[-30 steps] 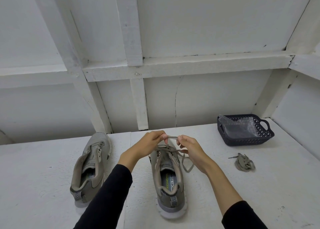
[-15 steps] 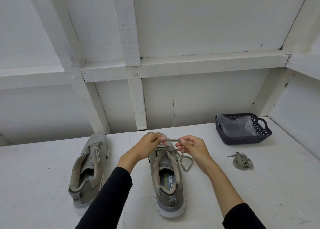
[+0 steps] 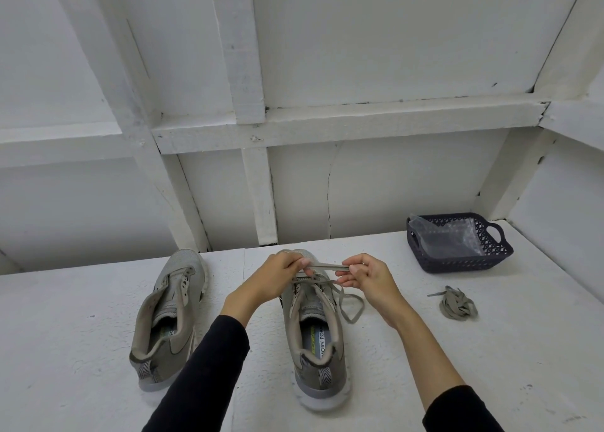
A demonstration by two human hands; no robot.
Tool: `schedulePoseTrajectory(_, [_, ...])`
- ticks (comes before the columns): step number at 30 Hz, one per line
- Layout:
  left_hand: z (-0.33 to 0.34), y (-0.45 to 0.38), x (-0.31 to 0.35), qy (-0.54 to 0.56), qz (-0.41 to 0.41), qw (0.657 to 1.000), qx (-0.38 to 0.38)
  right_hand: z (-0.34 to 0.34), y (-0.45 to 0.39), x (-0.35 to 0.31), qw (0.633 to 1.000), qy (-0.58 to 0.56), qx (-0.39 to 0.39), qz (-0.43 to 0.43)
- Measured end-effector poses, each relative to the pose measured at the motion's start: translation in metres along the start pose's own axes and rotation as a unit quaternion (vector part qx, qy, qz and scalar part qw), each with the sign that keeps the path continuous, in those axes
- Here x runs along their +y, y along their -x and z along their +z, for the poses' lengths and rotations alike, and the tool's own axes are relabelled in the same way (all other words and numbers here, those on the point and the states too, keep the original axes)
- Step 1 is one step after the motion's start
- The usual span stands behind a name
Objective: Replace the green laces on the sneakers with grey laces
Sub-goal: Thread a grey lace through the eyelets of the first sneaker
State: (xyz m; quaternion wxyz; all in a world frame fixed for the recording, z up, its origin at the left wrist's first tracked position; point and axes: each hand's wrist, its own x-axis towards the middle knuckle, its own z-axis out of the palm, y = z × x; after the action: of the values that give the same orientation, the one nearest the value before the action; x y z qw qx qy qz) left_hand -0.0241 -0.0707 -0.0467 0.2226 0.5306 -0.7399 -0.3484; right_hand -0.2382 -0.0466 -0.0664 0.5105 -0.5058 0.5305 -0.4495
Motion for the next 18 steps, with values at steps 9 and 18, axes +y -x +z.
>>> schedulePoseTrajectory(9, [-0.016, 0.000, -0.003, 0.028, -0.016, 0.997, 0.071, -0.032, -0.005, 0.005, 0.949, 0.079, 0.301, 0.047])
schedulePoseTrajectory(18, [0.000, -0.010, 0.025, 0.019, 0.044, 0.996, 0.078, 0.020, -0.003, -0.031, 0.996, 0.093, -0.010, 0.007])
